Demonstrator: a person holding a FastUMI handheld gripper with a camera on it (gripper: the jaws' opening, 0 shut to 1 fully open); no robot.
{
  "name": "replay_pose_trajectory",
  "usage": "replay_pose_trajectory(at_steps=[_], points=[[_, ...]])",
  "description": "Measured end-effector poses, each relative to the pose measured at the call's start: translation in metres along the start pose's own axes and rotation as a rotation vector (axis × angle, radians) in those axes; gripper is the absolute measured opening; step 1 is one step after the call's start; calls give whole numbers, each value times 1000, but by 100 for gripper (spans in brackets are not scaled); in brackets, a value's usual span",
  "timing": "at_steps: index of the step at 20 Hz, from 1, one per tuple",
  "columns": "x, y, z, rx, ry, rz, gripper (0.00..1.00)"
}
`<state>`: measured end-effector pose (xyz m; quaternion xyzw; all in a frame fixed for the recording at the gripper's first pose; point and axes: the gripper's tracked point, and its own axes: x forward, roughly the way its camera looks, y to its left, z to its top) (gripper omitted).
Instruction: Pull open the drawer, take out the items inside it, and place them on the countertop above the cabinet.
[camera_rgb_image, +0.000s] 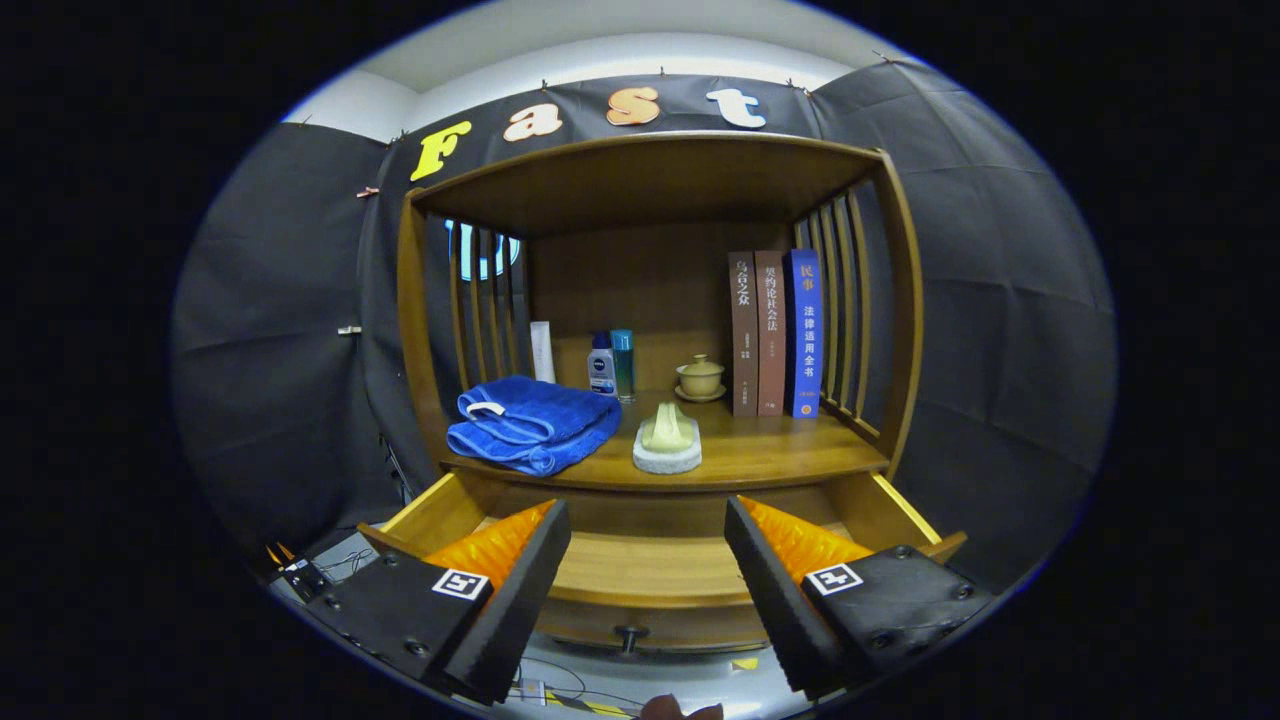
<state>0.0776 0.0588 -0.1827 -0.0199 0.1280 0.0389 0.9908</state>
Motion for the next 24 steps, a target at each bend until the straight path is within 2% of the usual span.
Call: replay_pose_trajectory(at_steps=[4, 7, 10, 16, 21, 24], points=[[-10, -1, -37, 6, -38, -56, 99], [-5, 1, -89, 32, 28, -77, 99], [3, -4, -118, 1, 56, -99, 100], [19, 3, -135, -99, 39, -107, 100], [21, 6, -136, -22, 10, -101, 99], [16, 7, -138, -25, 2, -106, 100]])
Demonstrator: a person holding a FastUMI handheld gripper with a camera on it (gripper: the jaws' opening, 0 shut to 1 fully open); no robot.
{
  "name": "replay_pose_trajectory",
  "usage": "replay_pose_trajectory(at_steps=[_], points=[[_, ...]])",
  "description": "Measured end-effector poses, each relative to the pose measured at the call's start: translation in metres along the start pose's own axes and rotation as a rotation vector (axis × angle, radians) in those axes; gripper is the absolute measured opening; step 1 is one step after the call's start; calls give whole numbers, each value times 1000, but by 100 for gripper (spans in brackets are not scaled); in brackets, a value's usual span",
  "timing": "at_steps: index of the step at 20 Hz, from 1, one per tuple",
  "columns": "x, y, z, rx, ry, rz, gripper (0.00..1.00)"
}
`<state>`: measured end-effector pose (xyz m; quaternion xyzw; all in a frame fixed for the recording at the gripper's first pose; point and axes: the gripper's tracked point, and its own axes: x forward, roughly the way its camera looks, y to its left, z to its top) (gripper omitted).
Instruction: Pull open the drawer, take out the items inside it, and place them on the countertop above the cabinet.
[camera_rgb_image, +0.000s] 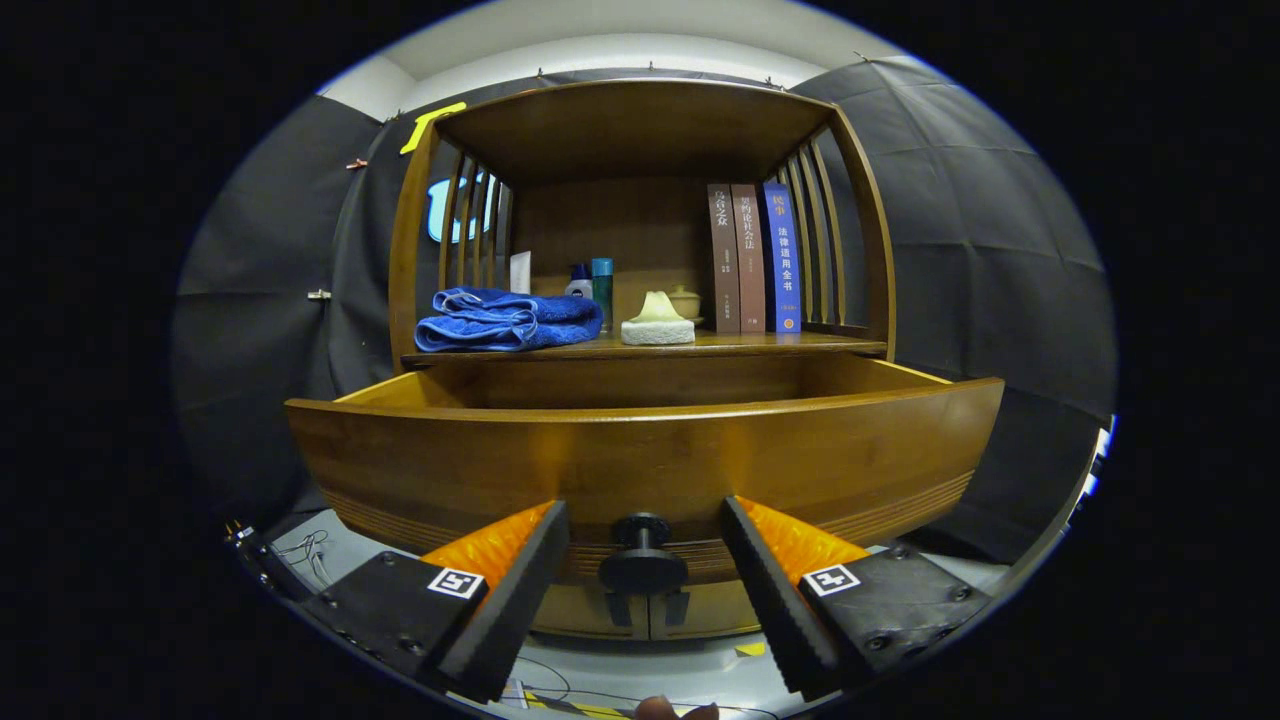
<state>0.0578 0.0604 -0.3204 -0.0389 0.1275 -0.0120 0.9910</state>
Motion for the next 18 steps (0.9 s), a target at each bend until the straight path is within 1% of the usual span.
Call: replay_pose_trajectory(at_steps=[3, 4, 7, 18], points=[[7, 3, 8, -5, -24, -10, 100], [12, 3, 8, -4, -7, -14, 100], [27, 5, 9, -5, -11, -19, 100], [103, 6, 18, -24, -18, -20, 100]])
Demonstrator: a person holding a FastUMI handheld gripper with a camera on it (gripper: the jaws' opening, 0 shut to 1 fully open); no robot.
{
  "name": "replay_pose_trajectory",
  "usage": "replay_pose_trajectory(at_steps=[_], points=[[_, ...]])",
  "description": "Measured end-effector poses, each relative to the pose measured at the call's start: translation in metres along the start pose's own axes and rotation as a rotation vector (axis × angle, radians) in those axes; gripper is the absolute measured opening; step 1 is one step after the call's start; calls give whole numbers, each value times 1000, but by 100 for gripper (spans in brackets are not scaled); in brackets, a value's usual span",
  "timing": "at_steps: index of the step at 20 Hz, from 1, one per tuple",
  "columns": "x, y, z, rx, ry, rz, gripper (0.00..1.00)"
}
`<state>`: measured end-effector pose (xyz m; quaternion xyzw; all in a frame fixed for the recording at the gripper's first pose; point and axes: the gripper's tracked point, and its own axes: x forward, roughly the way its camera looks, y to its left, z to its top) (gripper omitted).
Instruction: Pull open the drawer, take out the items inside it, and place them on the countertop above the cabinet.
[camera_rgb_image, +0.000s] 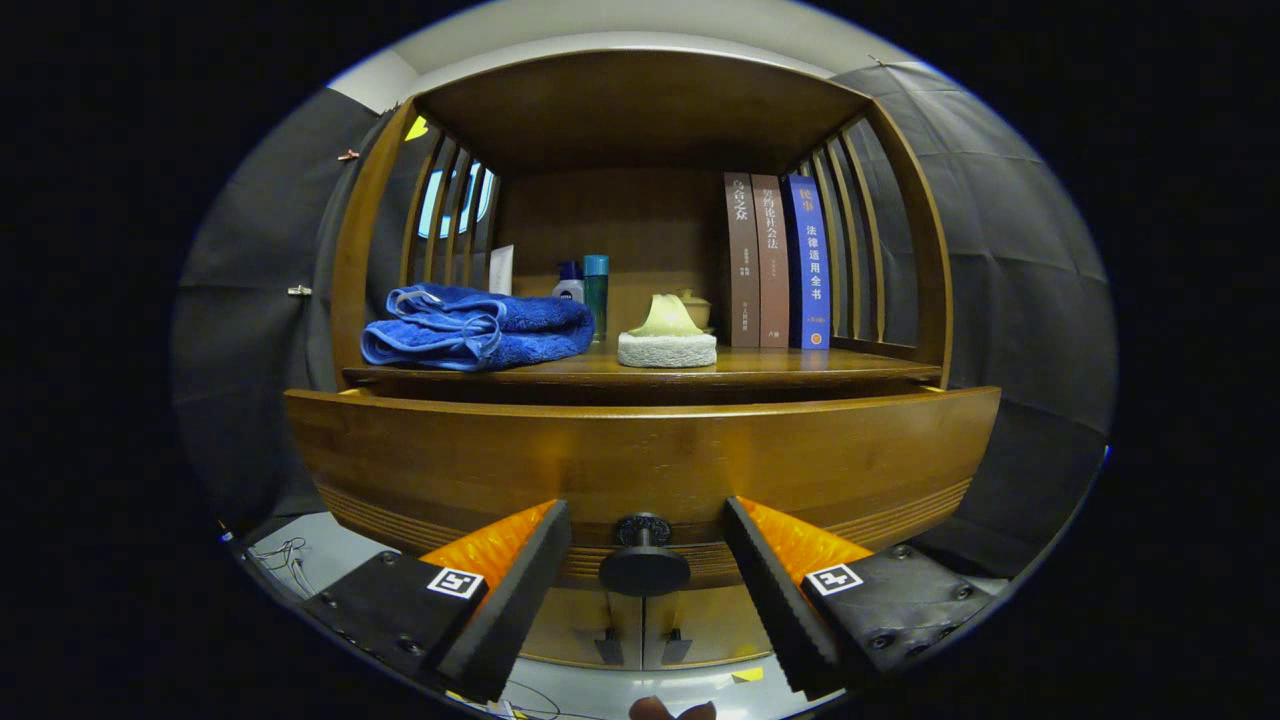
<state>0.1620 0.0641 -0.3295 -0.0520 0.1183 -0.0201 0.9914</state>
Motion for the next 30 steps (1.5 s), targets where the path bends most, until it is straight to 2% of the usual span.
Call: replay_pose_trajectory(at_steps=[8, 20, 24, 30], points=[[43, 3, 5, -12, 1, -6, 100], [44, 4, 4, -42, 4, -4, 99], [12, 7, 31, -38, -32, 20, 100], [-65, 5, 93, 19, -92, 54, 99]])
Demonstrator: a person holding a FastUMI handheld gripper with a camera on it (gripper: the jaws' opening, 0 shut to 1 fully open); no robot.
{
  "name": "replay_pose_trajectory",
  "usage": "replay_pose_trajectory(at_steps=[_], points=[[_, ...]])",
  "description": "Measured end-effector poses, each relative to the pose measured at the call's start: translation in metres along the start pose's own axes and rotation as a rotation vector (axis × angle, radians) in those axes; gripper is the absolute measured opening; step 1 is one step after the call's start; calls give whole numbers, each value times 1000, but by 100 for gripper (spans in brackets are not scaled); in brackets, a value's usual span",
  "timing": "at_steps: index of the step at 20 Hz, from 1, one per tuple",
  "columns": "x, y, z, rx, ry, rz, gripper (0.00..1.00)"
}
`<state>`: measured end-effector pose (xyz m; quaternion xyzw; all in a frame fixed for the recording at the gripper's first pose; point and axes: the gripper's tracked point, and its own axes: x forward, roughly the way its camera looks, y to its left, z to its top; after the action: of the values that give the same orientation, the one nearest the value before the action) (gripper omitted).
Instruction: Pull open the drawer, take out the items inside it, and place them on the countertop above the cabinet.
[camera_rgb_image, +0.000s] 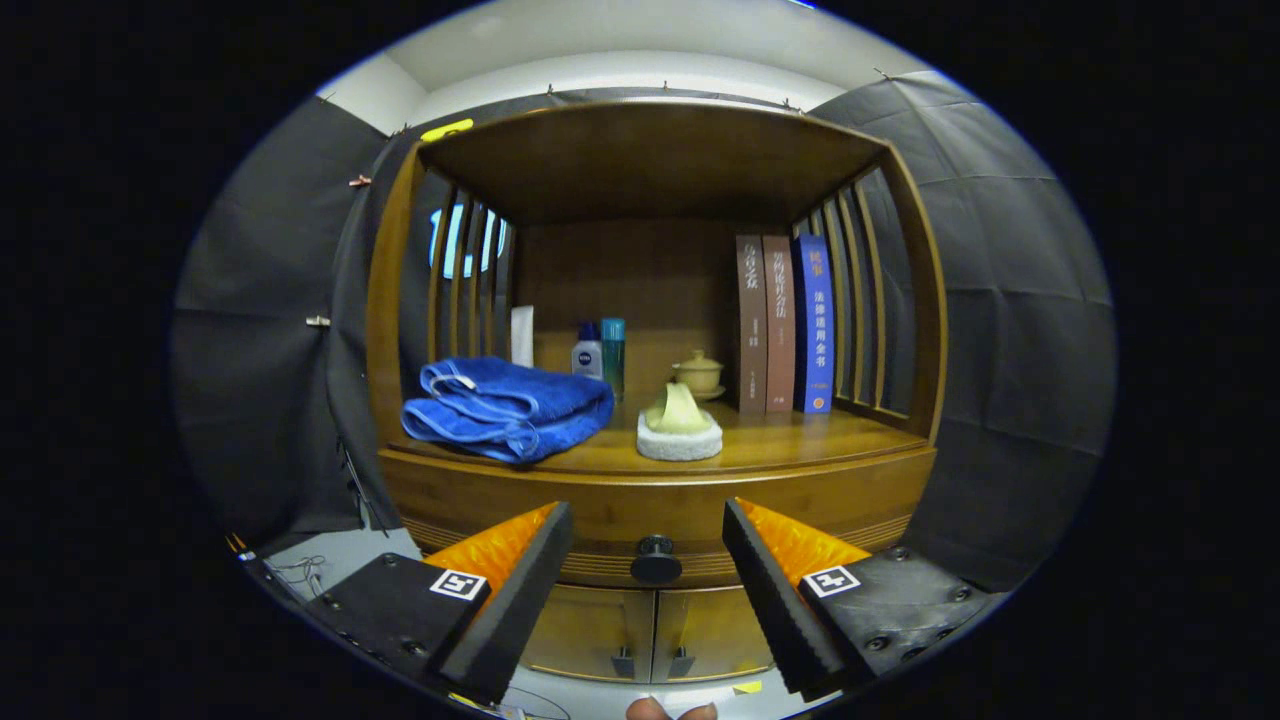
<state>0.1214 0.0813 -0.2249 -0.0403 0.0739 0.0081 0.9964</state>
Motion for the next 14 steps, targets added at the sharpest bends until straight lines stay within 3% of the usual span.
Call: replay_pose_trajectory(at_steps=[7, 10, 14], points=[[-69, -16, 66, 26, -57, 6, 99], [-92, -29, 86, 16, -68, -28, 99], [-115, -30, 115, 48, -87, 1, 98]])
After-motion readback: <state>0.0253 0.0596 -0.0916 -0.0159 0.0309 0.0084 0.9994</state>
